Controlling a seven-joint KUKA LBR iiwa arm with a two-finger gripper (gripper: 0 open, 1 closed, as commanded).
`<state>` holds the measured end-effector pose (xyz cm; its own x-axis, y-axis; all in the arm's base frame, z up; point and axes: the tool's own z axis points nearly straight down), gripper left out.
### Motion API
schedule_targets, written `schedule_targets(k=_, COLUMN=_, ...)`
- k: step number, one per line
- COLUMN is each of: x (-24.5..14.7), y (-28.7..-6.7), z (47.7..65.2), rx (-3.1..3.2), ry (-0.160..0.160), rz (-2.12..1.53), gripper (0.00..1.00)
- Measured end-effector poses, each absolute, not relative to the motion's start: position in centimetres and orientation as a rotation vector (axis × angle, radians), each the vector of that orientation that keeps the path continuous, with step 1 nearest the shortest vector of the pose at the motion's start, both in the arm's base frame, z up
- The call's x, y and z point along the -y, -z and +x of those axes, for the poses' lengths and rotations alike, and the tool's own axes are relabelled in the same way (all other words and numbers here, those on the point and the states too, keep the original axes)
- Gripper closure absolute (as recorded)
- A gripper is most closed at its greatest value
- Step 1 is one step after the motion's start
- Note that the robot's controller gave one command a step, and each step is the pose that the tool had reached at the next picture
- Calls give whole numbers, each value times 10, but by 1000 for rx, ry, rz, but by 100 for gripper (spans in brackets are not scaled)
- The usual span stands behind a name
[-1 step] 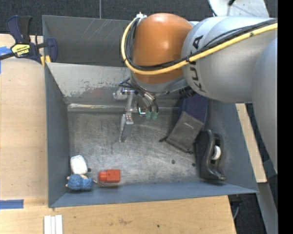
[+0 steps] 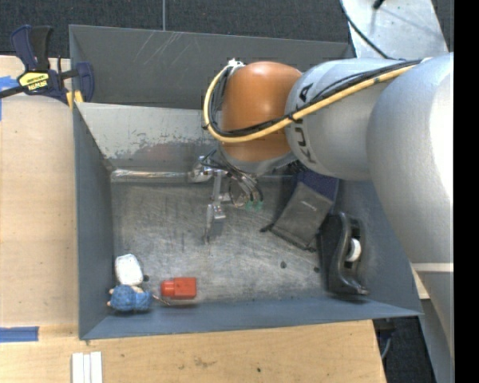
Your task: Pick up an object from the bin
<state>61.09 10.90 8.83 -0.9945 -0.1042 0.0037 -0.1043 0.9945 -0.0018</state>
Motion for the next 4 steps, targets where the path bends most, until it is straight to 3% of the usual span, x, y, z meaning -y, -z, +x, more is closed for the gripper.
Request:
schedule_targets(k=1, x=-47, y=-74, z=578, rx=3154, ry=5, rz=95, gripper=0)
schedule_targets(k=2, x=8, y=-127, z=541, rx=3145, ry=-5, rz=64, gripper=0)
schedule_targets(k=3, x=69, y=-93, z=550, rx=3132, ry=-4, rz=234, gripper=0)
schedule_targets(k=4, x=92, y=-72, z=629, rx=2994, ry=17, rz=971, gripper=0)
